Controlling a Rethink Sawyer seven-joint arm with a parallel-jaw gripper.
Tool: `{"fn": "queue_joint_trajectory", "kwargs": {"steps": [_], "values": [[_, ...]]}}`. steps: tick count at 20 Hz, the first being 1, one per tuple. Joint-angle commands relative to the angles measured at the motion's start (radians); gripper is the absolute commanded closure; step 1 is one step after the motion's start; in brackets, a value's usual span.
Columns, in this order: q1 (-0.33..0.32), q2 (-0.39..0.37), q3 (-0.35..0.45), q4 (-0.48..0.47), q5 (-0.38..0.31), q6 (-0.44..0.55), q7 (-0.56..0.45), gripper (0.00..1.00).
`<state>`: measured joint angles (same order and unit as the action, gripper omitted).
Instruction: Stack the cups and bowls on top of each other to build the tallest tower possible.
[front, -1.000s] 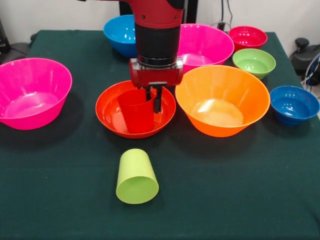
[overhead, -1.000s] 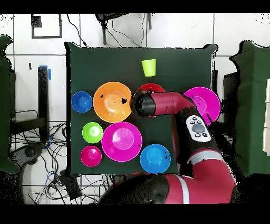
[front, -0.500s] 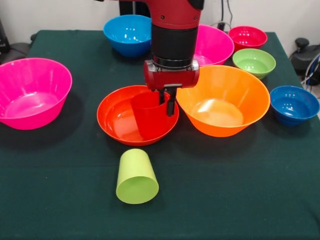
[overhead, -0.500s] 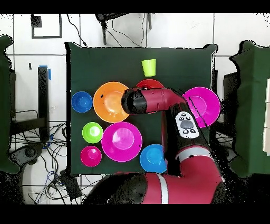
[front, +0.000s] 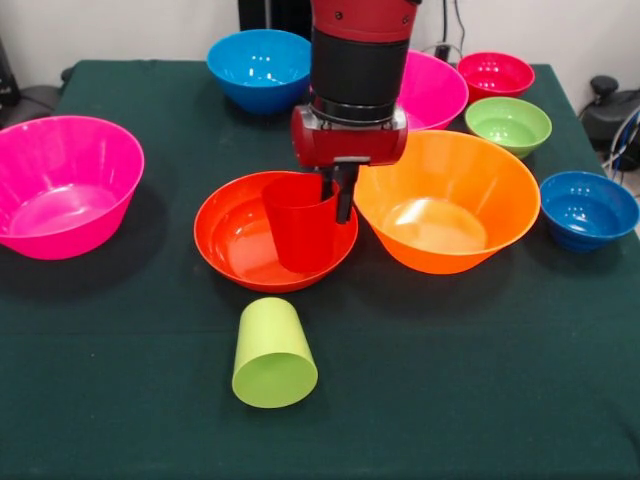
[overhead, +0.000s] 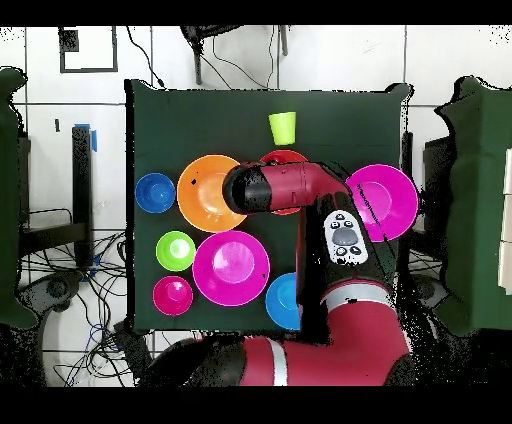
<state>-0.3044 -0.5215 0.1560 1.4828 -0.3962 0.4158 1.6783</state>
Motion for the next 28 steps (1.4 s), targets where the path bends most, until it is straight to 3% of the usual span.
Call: {"fn": "queue_joint_trajectory", "kwargs": {"steps": [1, 10, 22, 28], "values": [[0.057, -0.029, -0.005, -0.066, 0.046, 0.144, 0.107, 1.0], [0.117, -0.032, -0.024, -0.099, 0.096, 0.185, 0.12, 1.0], [0.185, 0.027, -0.056, -0.225, 0.132, 0.254, 0.12, 1.0], [0.151, 0.075, -0.049, -0.224, 0.138, 0.262, 0.071, 1.0]]}}
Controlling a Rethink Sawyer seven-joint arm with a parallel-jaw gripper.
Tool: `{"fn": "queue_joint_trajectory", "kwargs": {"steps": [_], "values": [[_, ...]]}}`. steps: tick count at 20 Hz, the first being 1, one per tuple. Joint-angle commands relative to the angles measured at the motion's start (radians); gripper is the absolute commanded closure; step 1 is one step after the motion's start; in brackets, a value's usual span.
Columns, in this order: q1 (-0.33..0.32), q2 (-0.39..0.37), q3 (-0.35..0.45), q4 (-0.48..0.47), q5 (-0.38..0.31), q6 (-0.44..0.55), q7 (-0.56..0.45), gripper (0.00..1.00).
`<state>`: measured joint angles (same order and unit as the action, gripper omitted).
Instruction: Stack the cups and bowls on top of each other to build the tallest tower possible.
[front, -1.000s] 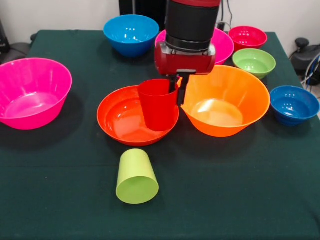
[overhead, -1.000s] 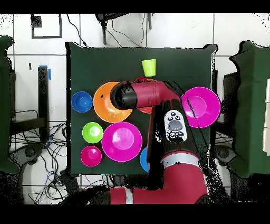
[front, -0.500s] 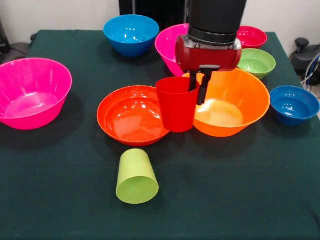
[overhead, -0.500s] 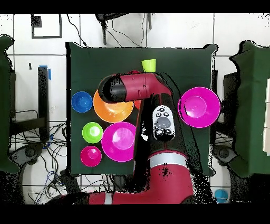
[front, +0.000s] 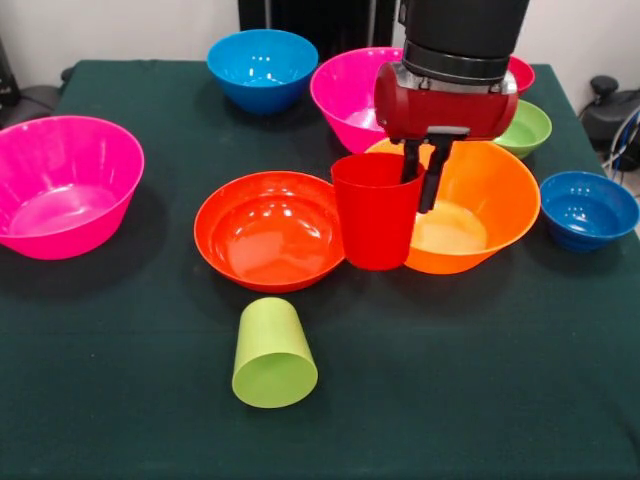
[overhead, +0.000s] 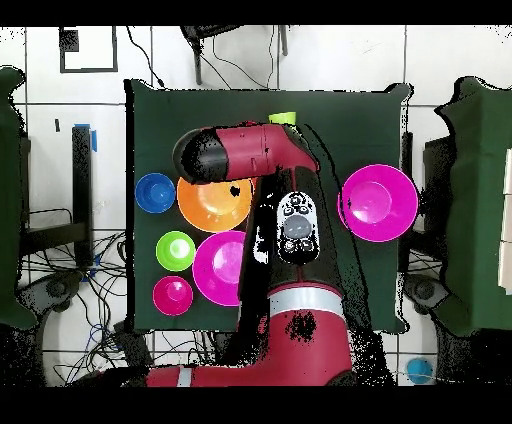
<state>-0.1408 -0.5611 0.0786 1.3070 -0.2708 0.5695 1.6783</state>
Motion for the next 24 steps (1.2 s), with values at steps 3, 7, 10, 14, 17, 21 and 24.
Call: {"fn": "queue_joint_trajectory", "kwargs": {"steps": [3, 7, 10, 14, 17, 21, 24], "values": [[-0.047, 0.134, 0.04, -0.038, 0.014, 0.11, 0.038, 1.0], [-0.093, 0.143, 0.054, -0.014, 0.018, 0.103, 0.001, 1.0], [-0.105, 0.152, 0.069, -0.001, 0.031, 0.102, 0.001, 1.0], [-0.123, 0.159, 0.094, 0.012, 0.051, 0.108, -0.003, 1.0], [-0.128, 0.164, 0.102, 0.016, 0.054, 0.101, -0.001, 1.0], [-0.134, 0.163, 0.103, 0.021, 0.051, 0.089, 0.001, 1.0], [-0.14, 0.165, 0.105, 0.02, 0.049, 0.085, -0.001, 1.0]]}}
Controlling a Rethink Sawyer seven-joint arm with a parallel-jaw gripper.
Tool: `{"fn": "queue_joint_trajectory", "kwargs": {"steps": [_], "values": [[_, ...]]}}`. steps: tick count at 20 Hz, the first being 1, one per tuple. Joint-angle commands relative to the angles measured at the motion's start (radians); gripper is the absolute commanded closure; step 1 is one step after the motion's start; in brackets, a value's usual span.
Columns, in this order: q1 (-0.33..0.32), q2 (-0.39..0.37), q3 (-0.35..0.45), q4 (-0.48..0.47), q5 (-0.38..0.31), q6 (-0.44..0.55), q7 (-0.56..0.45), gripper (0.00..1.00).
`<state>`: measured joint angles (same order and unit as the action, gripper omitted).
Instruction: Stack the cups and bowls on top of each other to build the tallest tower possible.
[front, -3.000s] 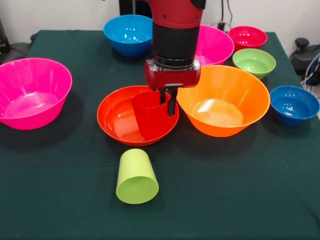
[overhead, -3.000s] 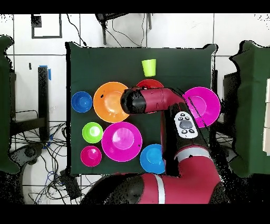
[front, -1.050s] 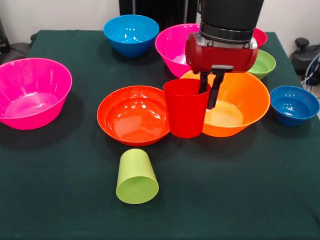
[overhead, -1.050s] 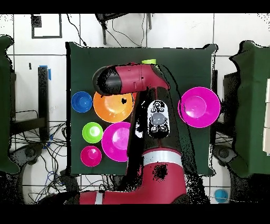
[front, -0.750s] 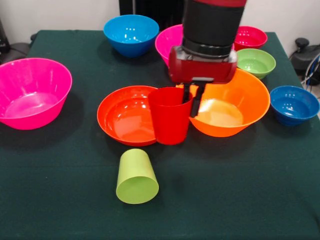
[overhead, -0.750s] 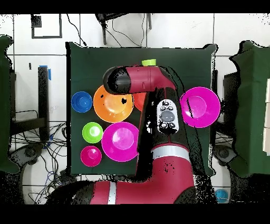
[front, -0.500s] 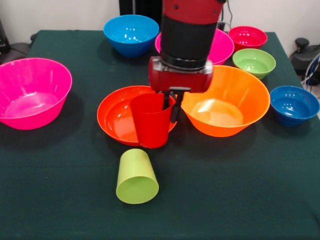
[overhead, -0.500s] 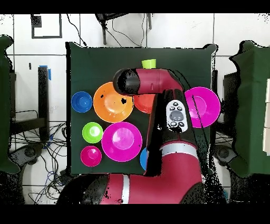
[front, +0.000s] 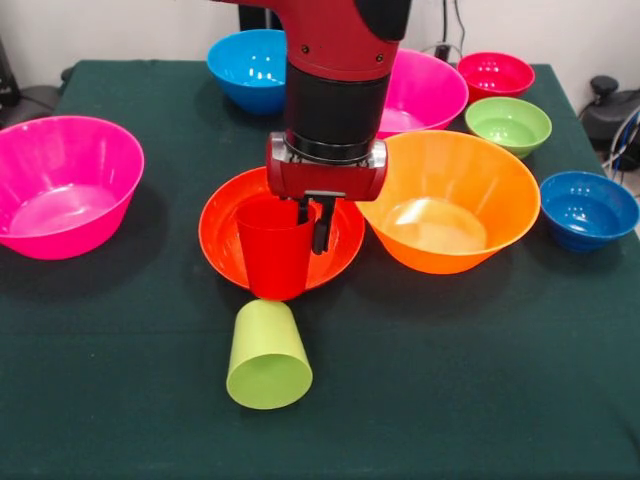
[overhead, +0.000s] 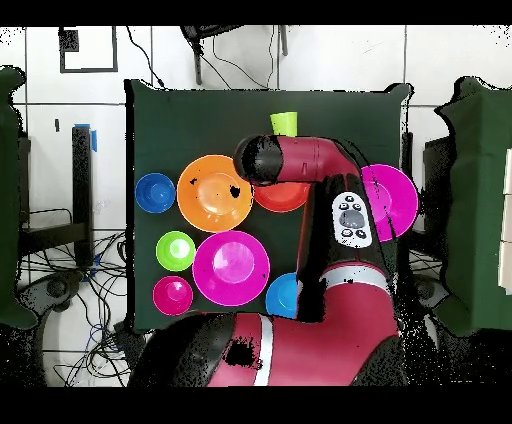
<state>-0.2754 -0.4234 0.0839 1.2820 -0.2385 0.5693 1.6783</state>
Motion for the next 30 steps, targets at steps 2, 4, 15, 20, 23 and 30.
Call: {"fn": "queue_joint_trajectory", "kwargs": {"steps": [2, 4, 15, 20, 23, 30], "values": [[-0.003, 0.03, 0.101, 0.05, 0.015, 0.07, 0.006, 1.0], [-0.007, 0.031, 0.103, 0.054, 0.015, 0.059, 0.006, 1.0], [0.015, 0.054, 0.111, 0.049, 0.032, 0.033, 0.046, 1.0], [0.028, 0.043, 0.101, 0.057, 0.034, 0.031, 0.057, 1.0], [0.039, 0.034, 0.092, 0.058, 0.037, 0.033, 0.066, 1.0], [0.043, 0.01, 0.088, 0.078, 0.032, 0.046, 0.036, 1.0]]}}
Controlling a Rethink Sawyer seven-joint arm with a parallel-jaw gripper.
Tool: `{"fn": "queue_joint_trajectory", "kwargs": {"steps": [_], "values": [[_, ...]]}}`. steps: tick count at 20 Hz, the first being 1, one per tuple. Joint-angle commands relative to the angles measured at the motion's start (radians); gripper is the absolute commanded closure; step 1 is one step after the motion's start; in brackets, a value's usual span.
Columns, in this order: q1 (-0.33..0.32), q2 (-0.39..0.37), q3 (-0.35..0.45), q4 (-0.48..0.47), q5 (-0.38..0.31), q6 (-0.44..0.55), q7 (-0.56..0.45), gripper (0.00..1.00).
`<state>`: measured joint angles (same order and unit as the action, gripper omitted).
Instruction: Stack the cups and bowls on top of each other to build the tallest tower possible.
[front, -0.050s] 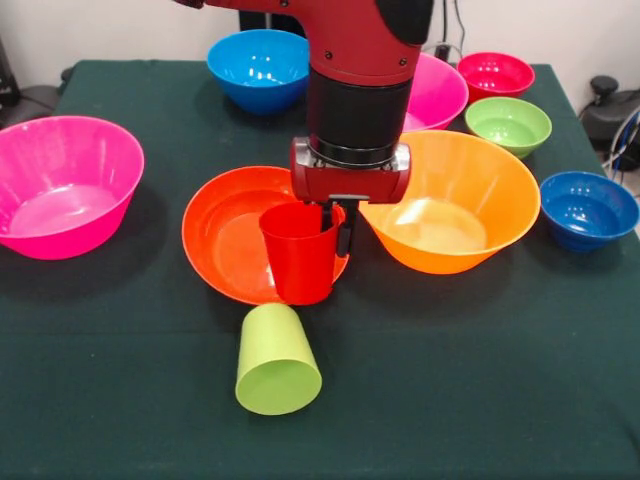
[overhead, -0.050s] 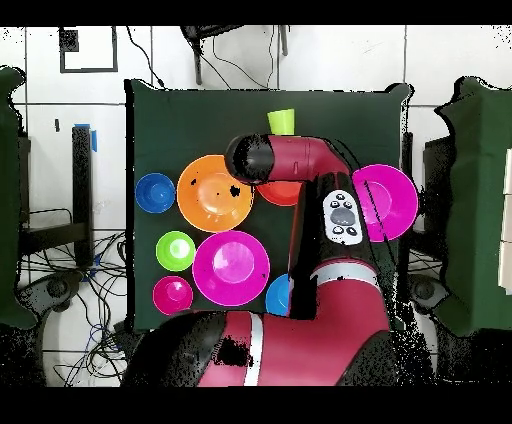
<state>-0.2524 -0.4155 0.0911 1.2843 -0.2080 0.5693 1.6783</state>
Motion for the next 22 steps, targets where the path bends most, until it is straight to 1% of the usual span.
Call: {"fn": "queue_joint_trajectory", "kwargs": {"steps": [1, 9, 12, 16, 22], "values": [[0.019, -0.004, 0.078, 0.081, -0.002, 0.046, 0.031, 1.0], [0.064, 0.035, 0.047, 0.014, 0.015, 0.047, 0.098, 1.0], [0.07, 0.037, 0.04, 0.016, 0.013, 0.047, 0.094, 1.0], [0.067, 0.046, 0.044, 0.032, 0.01, 0.014, 0.092, 1.0], [0.091, 0.04, 0.026, 0.014, 0.021, 0.049, 0.111, 1.0]]}}
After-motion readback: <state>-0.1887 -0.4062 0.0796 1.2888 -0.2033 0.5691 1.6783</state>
